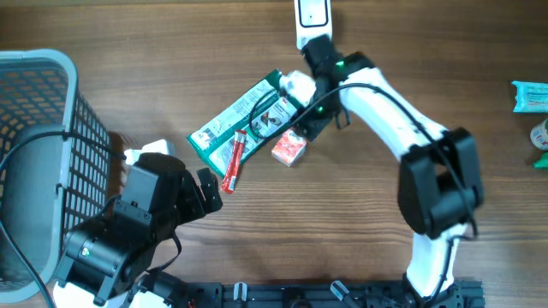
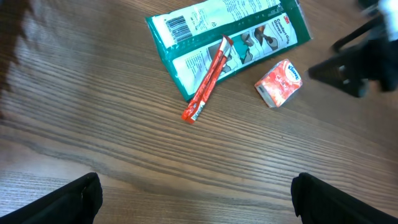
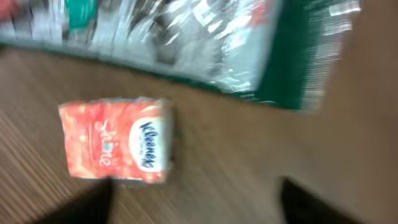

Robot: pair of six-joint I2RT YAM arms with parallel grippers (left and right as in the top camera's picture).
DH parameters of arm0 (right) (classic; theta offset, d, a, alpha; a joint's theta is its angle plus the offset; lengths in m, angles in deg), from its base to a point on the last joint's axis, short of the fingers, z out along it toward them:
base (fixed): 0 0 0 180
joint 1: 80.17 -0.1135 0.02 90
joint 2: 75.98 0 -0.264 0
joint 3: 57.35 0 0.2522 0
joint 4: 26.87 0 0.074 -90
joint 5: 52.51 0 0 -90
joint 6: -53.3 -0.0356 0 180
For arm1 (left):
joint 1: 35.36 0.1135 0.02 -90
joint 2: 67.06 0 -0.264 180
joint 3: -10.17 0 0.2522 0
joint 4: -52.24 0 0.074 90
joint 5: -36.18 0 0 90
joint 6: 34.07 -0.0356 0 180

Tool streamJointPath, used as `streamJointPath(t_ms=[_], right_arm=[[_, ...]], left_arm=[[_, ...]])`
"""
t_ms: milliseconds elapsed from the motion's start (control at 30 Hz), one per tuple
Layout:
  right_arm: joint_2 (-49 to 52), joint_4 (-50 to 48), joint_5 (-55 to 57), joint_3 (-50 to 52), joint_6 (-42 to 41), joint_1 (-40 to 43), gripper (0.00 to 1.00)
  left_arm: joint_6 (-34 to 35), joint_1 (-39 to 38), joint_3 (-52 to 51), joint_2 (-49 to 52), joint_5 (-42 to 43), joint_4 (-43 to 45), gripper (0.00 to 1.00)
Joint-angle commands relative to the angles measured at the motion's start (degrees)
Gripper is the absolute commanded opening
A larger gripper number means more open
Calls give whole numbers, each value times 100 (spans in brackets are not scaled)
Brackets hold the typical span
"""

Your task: Scan the item barcode

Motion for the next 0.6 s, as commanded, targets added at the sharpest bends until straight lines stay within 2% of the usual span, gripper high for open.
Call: streamJointPath(t_ms=[0,67,133,167,200,233,300,367,400,467,567], right_arm=[[-522,-293,203,-181,-2426,-37,100],[-522,-96,-131,-168,-5167,-37,100],[-503,269,-660,72,-7197,-50,97],[-503,326,-699,323,-8048,-103,89],[-503,306,-649,560,-8491,-142,83],[-503,282,-643,767,-8677,-164,79],[-503,-31,-647,1220,-8782,-205,77],[-501,-748,-643,1729,-8760,-203,72],[-501,-1060,-645,1930,-8762,-203,65],[-492,-1714,-671,2262,-8760,-205,57],[-481,-2168,-734,2540,-8762,-205,52]], left_arm=[[57,0,22,-15,-96,4,100],[57,0,22,-15,-96,4,100],[59,0,22,-15,-96,4,100],[57,0,22,-15,-96,4,100],[57,0,22,-15,-96,4,100],[57,0,22,-15,-96,4,100],[57,0,22,-15,-96,4,100],[57,0,22,-15,-96,4,100],[57,0,22,-15,-96,4,100],[57,0,22,-17,-96,4,100],[57,0,22,-15,-96,4,100]])
